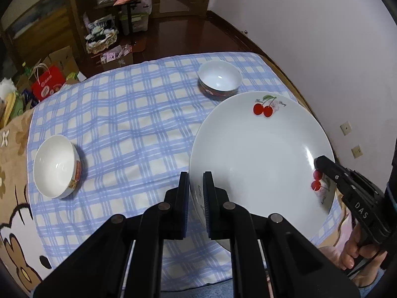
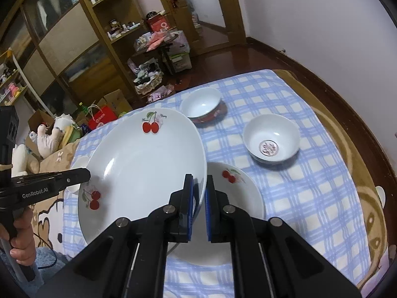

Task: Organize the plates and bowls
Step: 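Lower the held plate onto the stacked cherry plates with both grippers, then open both grippers to release the plate on the stack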

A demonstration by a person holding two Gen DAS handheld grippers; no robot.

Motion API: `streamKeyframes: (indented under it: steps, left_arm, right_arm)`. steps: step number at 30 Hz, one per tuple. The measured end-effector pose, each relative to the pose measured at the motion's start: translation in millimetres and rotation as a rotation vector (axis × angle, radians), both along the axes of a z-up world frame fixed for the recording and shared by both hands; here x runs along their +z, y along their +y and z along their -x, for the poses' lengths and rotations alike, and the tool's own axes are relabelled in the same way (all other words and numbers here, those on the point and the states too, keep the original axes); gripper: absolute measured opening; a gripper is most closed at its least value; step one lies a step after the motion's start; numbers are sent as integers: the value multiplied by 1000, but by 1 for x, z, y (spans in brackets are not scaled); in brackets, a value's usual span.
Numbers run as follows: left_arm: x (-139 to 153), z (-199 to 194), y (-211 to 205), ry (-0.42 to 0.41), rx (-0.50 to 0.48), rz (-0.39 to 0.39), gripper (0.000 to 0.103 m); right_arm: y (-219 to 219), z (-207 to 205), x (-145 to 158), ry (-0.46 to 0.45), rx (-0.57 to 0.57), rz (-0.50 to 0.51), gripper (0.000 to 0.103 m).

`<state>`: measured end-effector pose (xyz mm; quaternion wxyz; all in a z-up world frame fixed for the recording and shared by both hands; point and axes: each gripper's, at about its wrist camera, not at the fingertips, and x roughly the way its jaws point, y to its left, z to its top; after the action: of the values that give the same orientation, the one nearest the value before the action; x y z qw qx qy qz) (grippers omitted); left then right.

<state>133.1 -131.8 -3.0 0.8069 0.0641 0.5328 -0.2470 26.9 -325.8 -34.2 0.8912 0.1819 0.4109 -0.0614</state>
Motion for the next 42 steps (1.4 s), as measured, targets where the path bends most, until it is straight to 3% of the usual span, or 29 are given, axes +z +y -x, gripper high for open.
streamKeyframes:
  steps: [1,2,3,4,5,6,7,9,12,15,19,28,42]
  left_arm:
    - [0,3,-2,9,-24,49,3]
    - [3,6,-6,45,-61,130,3]
    - [8,10,-10,50,-80,169,3]
    - [13,14,-18,5,-101,163,3]
    - [14,17,-28,-41,-111,128,3]
    - [10,17,-34,-47,-110,108,3]
    - [2,15,-39,-28,-103,94,3]
    - [-15,11,-37,-22,-64,54,3]
    - [-49,8,-24,4,-21,-23,4]
    - [-81,8,-8,39,33,-65,4]
    - [-104,11,4,49,63,-97,5]
    - [-109,13,11,-7,81,-115,10]
    - [-101,24,27,-47,107,-146,15]
  right_arm:
    - [-2,3,-2,1,-2,2,9]
    - [-3,6,-3,-13,11,-18,9]
    - [0,6,-4,-15,33,-43,10]
    - [8,2,-9,15,48,-29,11]
    - [15,-1,-14,51,19,53,10]
    - [24,-6,-25,109,-30,188,9]
    - [24,-9,-41,136,-58,247,9]
    - [4,-8,-67,190,-99,151,6]
    - [-21,9,-97,195,-135,43,6]
    - [-36,18,-103,156,-185,-41,6]
    - [-38,17,-103,132,-204,-43,6]
    - [-30,14,-102,131,-203,26,7]
    - [-27,23,-89,40,-165,-33,8]
